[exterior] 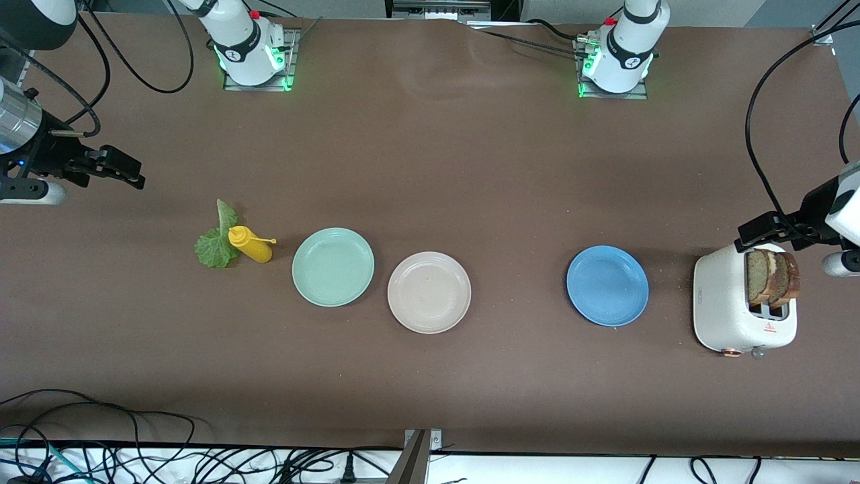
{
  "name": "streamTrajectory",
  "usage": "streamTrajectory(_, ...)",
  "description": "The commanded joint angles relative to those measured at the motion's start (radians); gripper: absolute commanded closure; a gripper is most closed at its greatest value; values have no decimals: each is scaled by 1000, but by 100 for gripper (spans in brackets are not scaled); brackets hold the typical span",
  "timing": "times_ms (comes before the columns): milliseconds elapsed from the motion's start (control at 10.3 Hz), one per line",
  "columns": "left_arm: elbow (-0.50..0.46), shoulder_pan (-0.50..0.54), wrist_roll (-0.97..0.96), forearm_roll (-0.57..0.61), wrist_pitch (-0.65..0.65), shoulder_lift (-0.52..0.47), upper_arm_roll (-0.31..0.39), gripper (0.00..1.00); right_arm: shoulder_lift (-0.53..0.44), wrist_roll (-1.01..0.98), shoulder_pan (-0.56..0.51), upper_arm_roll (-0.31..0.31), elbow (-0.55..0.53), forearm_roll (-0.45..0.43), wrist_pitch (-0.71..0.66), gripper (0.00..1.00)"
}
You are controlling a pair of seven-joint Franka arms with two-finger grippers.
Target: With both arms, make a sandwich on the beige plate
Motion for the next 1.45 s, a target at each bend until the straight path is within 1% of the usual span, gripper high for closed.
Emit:
streamTrajectory(0,1,5,19,-11,-11,-3,3,0,-22,3,4,1,-16,-13,-6,0)
streamTrajectory(872,-13,6,19,-11,-11,-2,4,0,-22,3,2,6,-16,-13,-6,0)
streamTrajectory(1356,-13,28,22,-11,-11,4,4,0,-22,3,2,6,-16,-13,-7,0)
